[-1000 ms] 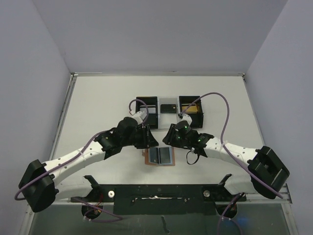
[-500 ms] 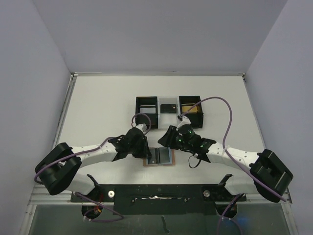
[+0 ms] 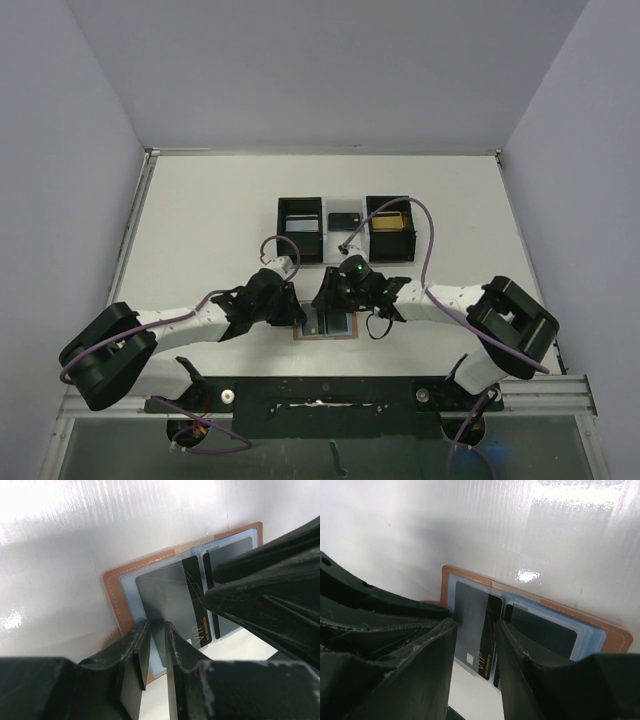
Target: Take the credit cards out of the card holder
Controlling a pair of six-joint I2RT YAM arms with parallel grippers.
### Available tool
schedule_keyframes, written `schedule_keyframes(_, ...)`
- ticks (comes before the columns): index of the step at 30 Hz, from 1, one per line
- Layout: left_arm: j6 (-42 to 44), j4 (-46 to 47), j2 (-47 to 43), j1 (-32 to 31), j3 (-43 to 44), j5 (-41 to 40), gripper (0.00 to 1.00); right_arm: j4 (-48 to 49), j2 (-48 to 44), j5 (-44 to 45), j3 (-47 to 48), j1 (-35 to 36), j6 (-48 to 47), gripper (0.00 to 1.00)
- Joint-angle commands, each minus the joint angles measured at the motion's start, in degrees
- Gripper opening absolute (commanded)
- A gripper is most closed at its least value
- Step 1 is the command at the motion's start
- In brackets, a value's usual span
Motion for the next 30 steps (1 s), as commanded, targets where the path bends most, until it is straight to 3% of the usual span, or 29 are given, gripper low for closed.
schedule_keyframes(1, 1.3, 0.8, 1.0, 0.3, -1.5, -1.4, 0.18, -2.5, 2.5, 2.0, 3.9, 0.5, -0.9, 0.38)
schedule_keyframes(6, 0.7, -1.7, 0.6, 0.4, -1.9, -2.8, 0.18, -14.2, 5.6, 10.6, 8.3, 2.9, 0.5, 0.37)
schedule_keyframes(9, 0.5, -2.5, 0.3, 0.3, -1.7, -2.5, 0.18, -17.0, 7.5, 10.8, 9.3, 3.3, 0.6, 0.37)
schedule_keyframes(14, -0.7, -2.3, -0.7, 0.3, -2.3, -1.9, 0.16, -12.6, 6.3, 8.1, 5.8, 3.5, 1.9, 0.37)
schedule_keyframes(22, -5.0, 6.3, -3.6, 0.4, -9.1, -0.5, 0.16, -0.6, 4.9, 0.8, 0.8, 2.6, 1.8, 0.37)
schedule_keyframes(28, -7.1, 8.3, -3.6, 0.1, -10.3, -0.3, 0.11, 6.7, 3.4, -2.6, -2.5, 1.3, 3.1, 0.31)
schedule_keyframes(30, -7.1, 5.4, -4.0, 0.1, -9.6, -1.7, 0.09, 9.1, 2.5, -3.4, -4.0, 0.7, 3.4, 0.23)
